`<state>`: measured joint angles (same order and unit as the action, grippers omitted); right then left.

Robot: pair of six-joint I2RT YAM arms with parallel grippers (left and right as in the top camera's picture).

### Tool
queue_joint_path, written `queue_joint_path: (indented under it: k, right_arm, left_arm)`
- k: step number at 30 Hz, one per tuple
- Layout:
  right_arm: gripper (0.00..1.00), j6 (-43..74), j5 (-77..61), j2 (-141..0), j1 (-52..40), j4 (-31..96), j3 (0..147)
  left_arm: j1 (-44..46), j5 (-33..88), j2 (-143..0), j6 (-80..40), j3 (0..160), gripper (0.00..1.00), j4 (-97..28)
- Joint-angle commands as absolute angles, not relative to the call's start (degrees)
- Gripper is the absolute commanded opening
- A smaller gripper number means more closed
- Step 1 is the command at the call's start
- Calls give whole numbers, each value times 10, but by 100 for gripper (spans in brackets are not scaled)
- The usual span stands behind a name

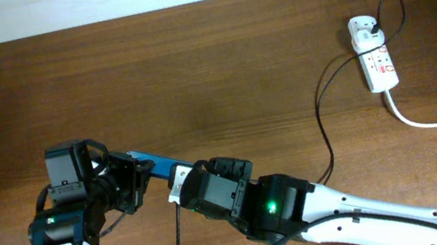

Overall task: Plug charger to phone and switch on socket
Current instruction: 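Bring the cable connector to the phone's bottom port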

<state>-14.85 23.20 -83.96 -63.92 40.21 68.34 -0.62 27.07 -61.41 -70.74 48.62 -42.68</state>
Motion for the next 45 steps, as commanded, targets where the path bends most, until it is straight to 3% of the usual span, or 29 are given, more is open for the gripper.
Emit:
queue_joint_path:
  k: [1, 19, 29, 34, 45]
  right_arm:
    - [4, -148, 242, -839, -642, 395, 685]
    - [4, -148, 292, -835, -671, 416, 686]
    - [4, -146, 245, -834, -671, 404, 686]
    - [4, -145, 304, -834, -671, 421, 686]
    - [4, -130, 235, -834, -671, 417, 686]
  left_arm:
    - [-9, 288, -611, -702, 495, 0, -423]
    - [-9, 287, -611, -698, 495, 0, -423]
    - [-9, 287, -611, -694, 495, 0, -424]
    - [-9, 287, -611, -694, 495, 0, -424]
    - [-9, 287, -611, -694, 495, 0, -424]
